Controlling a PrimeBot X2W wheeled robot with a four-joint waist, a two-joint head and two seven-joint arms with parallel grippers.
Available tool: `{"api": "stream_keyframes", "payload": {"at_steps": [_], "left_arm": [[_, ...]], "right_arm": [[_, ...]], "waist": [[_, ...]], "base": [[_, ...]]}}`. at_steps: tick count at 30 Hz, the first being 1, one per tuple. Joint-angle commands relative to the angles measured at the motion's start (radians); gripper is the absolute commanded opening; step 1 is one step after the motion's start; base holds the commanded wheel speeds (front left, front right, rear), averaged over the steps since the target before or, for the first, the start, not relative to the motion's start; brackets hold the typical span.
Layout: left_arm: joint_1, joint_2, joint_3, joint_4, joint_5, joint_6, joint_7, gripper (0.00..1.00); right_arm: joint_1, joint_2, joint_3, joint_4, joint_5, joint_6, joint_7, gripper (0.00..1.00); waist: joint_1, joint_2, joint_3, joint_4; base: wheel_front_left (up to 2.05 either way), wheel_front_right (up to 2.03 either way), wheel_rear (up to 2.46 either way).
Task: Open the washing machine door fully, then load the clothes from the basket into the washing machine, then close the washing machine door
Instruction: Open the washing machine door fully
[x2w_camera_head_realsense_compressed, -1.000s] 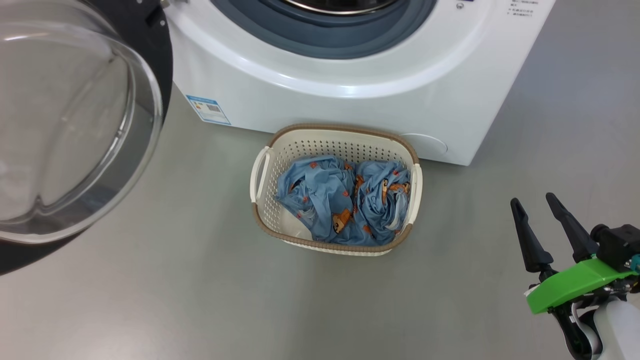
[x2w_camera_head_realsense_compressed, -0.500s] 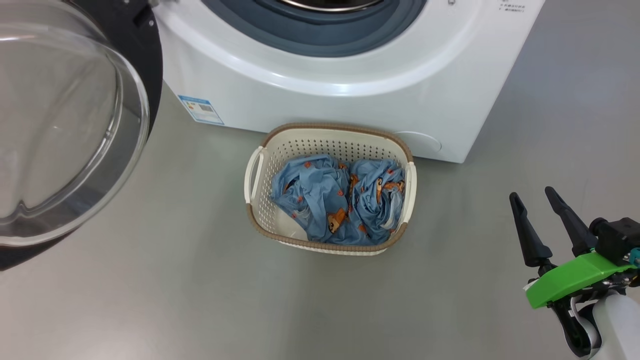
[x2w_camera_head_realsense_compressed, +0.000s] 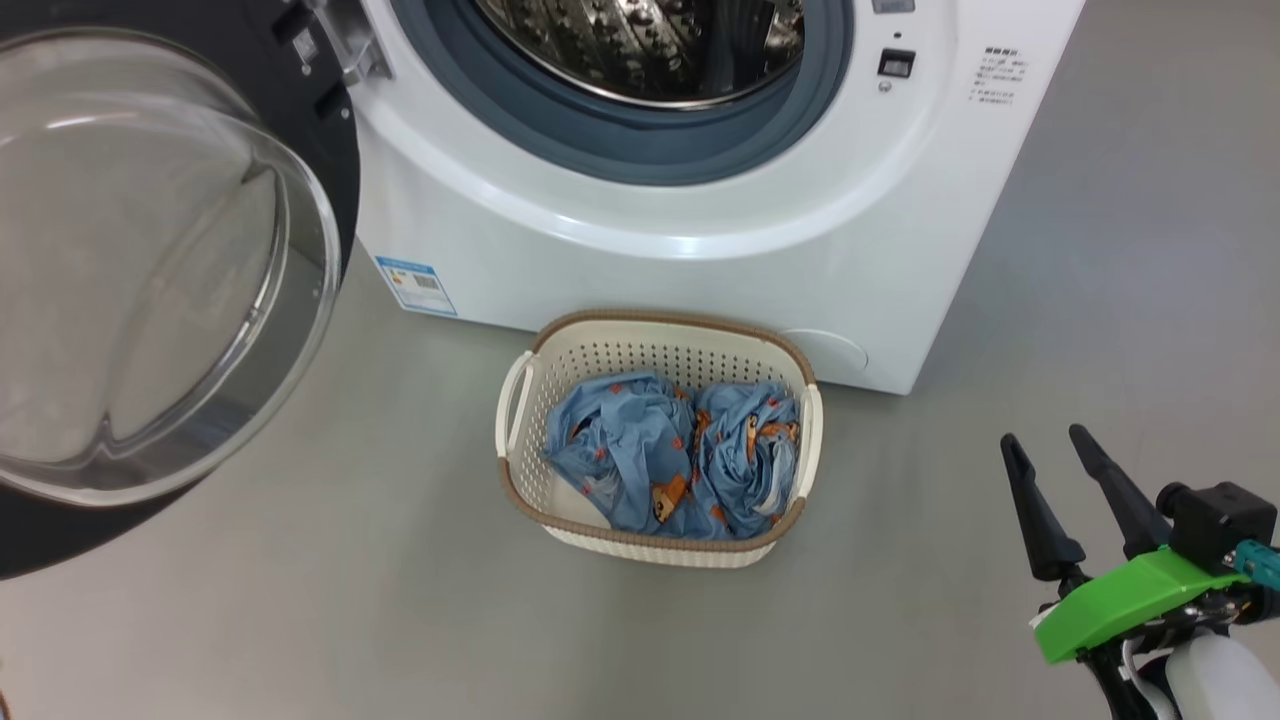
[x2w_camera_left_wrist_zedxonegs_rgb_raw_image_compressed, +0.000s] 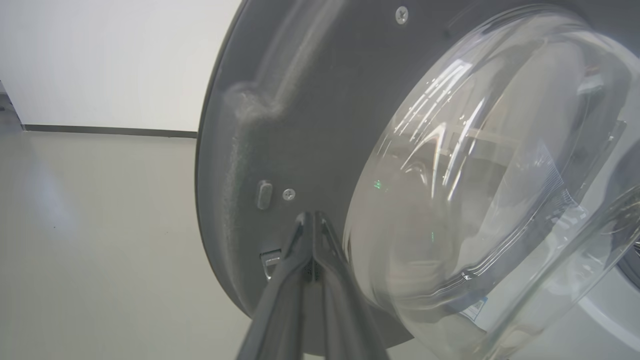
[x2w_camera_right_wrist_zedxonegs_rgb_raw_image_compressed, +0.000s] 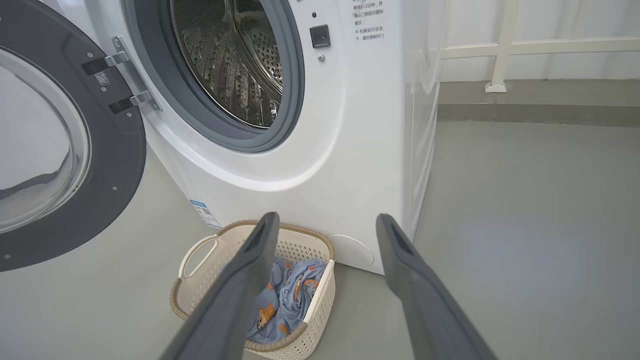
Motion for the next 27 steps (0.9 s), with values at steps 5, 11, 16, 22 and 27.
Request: {"api": "stream_keyframes", "payload": {"at_steps": [5, 11, 16, 22, 27], "left_arm": [[0.118, -0.024, -0.031, -0.137, 0.002, -0.002, -0.005, 0.47], [0.205, -0.075, -0.112, -0.222, -0.029, -0.002, -0.005, 1.00], [0.243, -0.094, -0.172, -0.266, -0.039, -0.003, -0.005, 1.00], [0.279, -0.090, -0.282, -0.326, -0.095, -0.003, -0.005, 1.00], [0.293, -0.057, -0.365, -0.347, -0.131, -0.003, -0.005, 1.00]], "right_arm": [[0.039, 0.008, 0.021, -0.019, 0.004, 0.002, -0.012, 1.00], [0.056, 0.009, 0.021, -0.025, 0.009, 0.002, -0.012, 1.00], [0.061, 0.011, 0.020, -0.029, 0.011, 0.002, -0.012, 1.00], [0.068, 0.014, 0.015, -0.035, 0.010, 0.002, -0.012, 1.00], [0.068, 0.014, 0.008, -0.039, 0.014, 0.002, -0.012, 1.00]], "waist": [[0.0000, 0.0000, -0.062, -0.010], [0.0000, 0.0000, -0.081, -0.032], [0.0000, 0.0000, -0.087, -0.056], [0.0000, 0.0000, -0.088, -0.103], [0.0000, 0.0000, -0.080, -0.150]], "base": [[0.00, 0.00, 0.00], [0.00, 0.00, 0.00], [0.00, 0.00, 0.00], [0.00, 0.00, 0.00], [0.00, 0.00, 0.00]]}}
